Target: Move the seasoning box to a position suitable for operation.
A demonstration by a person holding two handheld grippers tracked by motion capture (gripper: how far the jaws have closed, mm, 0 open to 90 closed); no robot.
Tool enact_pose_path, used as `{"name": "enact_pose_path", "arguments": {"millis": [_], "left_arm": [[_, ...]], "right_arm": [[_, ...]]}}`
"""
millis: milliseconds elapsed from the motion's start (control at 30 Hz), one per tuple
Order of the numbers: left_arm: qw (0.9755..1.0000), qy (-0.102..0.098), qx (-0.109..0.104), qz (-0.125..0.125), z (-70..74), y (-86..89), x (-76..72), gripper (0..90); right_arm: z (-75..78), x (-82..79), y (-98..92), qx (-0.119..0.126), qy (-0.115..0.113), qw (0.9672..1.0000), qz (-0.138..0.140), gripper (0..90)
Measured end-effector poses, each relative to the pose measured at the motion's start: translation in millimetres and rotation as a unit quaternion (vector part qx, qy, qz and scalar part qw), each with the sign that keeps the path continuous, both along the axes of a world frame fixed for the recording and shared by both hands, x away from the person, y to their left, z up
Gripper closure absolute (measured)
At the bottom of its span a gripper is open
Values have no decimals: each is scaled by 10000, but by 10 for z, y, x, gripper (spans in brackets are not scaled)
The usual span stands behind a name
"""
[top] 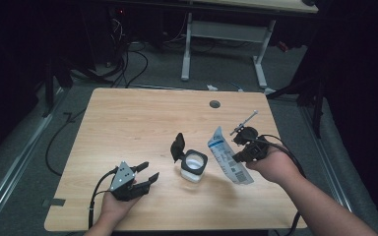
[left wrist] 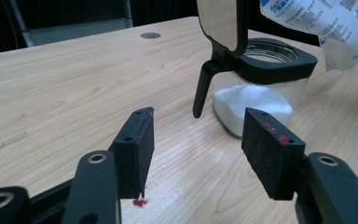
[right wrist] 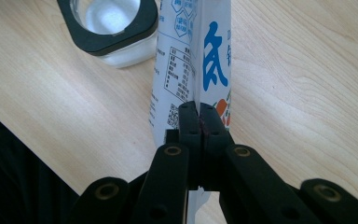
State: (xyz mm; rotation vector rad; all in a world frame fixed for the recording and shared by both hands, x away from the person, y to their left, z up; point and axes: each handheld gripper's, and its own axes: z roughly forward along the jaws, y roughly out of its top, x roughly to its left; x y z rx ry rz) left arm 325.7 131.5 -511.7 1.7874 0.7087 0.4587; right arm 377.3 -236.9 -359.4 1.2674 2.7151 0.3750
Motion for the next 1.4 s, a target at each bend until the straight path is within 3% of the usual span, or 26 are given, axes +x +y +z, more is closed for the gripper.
{"name": "enact_pose_path", "arguments": {"millis": [233,267,333,700,1100,1267,1300,1400], "left_arm": [[10000,30,27,-23,-5,-5,0,443],[10000,33,31,-21,-7,-4,0,442],[10000,29,48,-16,-12,-6,2,443],[10000,63,60,-31,-18,-7,6,443],[10000,64,55,-15,-24,-2,11,442],[10000,79,56,-2,-38,-2,18,441],[10000,84,46,5,-40,-1,19,442],[10000,83,44,12,-41,1,18,441]], "right_arm": [[-86,72,-86,-53,13,9999,-99,900],[-94,68,-84,-95,77,9996,-271,900],[-126,115,-132,-108,17,9998,-147,900],[-228,246,-313,-160,22,9989,-430,900],[-334,273,-385,-226,60,9983,-532,900],[-340,273,-405,-202,22,9982,-573,900],[-341,283,-418,-215,-37,9987,-462,900],[-332,261,-410,-220,-74,9981,-579,900]]}}
